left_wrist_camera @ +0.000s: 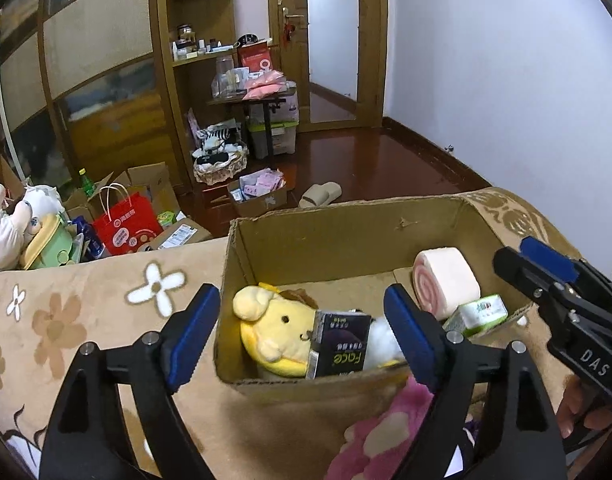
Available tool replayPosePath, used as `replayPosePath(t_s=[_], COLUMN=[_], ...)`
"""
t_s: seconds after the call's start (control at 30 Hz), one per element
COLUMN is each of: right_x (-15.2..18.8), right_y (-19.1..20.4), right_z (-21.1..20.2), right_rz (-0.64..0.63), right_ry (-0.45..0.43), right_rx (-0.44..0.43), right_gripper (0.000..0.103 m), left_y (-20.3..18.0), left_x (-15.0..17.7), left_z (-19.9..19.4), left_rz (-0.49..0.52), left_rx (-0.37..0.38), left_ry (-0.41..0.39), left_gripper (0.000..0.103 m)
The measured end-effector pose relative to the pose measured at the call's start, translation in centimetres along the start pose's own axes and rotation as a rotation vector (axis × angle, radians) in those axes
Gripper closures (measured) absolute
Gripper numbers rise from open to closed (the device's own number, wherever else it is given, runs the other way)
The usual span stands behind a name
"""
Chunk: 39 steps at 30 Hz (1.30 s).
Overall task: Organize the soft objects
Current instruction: 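Open both tools to drop the tissue pack and clear bag into the box, then move both tools toward the pink plush and white-haired doll beside the box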
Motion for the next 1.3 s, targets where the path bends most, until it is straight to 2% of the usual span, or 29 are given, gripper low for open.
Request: replayPosePath(t_s=[0.13,0.27,0.43,0.57,0.9,1.3], right_x=[0.1,0.0,0.2,0.2,1.2,3.2], right_y=[0.0,0.3,0.9,1.2,2.0,3.1], right_z=[-1.2,-2.5,-4.2,-5.7,-9.0,-10.1], right_rz=[-0.002,-0.002,-0.012,-0.01,-0.047,-0.071], right_ry=[-0.002,-0.007,-0.007,-0.01,0.011,0.061], right_rx=[0.009,0.015,0.024,0.03,0.054,0.054], right_gripper=[0.027,0.012,0.002,0.0,0.0,0.0], left_y=[0.4,0.8,1.0,1.4,2.2,2.7], left_x=[0.3,0.6,1.2,2.0,3.3,5.5], left_z=[-1.1,-2.6,-4.6,-6.1,-8.5,-9.7], left_rz=[-0.011,-0.012,-0.002,-0.011,-0.018,-0.011], left_rx=[0.008,0.005,-0.009,-0.006,-0.011,-0.009], left_ry=[0.009,-0.001,0.011,0.024,0.061,0.132], left_gripper=[0.019,0.011,0.01,0.006,0.006,0.006])
Point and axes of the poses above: each gripper's, at about its wrist camera, not at the fingertips, and z roughly the way its jaws point, y to its left, x to its underside, the point moved 8 cm from there along z, roughly the way its jaws point, and after that the axes turned 8 degrees about -x, right-handed, at the moved point
